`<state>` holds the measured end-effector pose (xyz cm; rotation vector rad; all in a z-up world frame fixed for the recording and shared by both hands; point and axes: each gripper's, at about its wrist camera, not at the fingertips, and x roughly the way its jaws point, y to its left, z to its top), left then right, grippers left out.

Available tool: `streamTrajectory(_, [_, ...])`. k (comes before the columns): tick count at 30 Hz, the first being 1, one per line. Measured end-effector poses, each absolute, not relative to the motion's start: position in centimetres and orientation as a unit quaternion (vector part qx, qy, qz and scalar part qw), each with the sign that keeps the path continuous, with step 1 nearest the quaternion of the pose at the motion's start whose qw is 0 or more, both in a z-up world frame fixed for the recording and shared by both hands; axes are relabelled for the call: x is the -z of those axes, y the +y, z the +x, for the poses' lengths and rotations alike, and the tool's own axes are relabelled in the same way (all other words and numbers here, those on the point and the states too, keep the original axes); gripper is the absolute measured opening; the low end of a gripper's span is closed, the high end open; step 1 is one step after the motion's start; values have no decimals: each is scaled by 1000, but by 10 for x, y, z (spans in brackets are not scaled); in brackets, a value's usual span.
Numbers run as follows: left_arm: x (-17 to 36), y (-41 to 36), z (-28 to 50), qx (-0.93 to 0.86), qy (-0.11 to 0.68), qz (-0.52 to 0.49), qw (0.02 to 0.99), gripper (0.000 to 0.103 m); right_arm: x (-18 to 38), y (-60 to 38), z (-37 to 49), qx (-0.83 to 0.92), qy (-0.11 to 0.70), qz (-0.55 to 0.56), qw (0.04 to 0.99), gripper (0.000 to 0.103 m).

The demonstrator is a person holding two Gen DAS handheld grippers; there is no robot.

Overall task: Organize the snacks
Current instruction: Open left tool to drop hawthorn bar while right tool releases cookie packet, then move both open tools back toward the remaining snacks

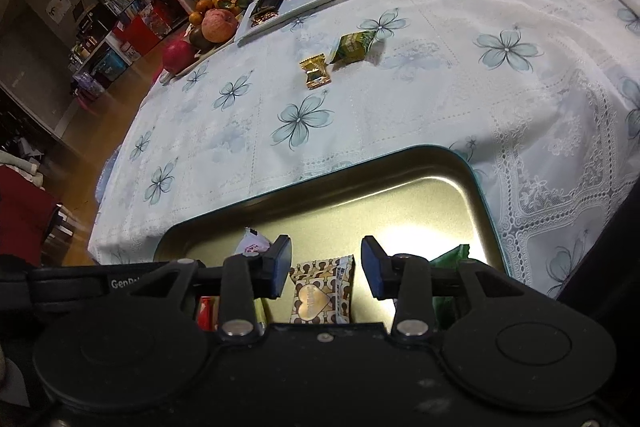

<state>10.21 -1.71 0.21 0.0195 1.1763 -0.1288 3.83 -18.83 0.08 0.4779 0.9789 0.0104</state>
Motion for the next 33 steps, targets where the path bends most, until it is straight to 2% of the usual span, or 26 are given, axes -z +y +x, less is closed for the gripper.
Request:
streamTrajectory(12, [6,-15,103,26,568,42,822,29,-1,-172,37,15,469,142,871,42])
streamTrajectory(15, [9,-14,103,21,578,50,814,30,-1,-169,37,18,482,128,867,43])
streamTrajectory(17, [12,-15,105,8,587,66,807,37,0,-167,38,16,499,121,858,43])
streamTrajectory(24, [11,-16,114,10,605,72,793,37,4,-164,45,-16,557,110,823,43])
streamTrajectory(33, [-7,-29,141,31,596,110,795,37,-15,-176,82,-40,570,98,814,44])
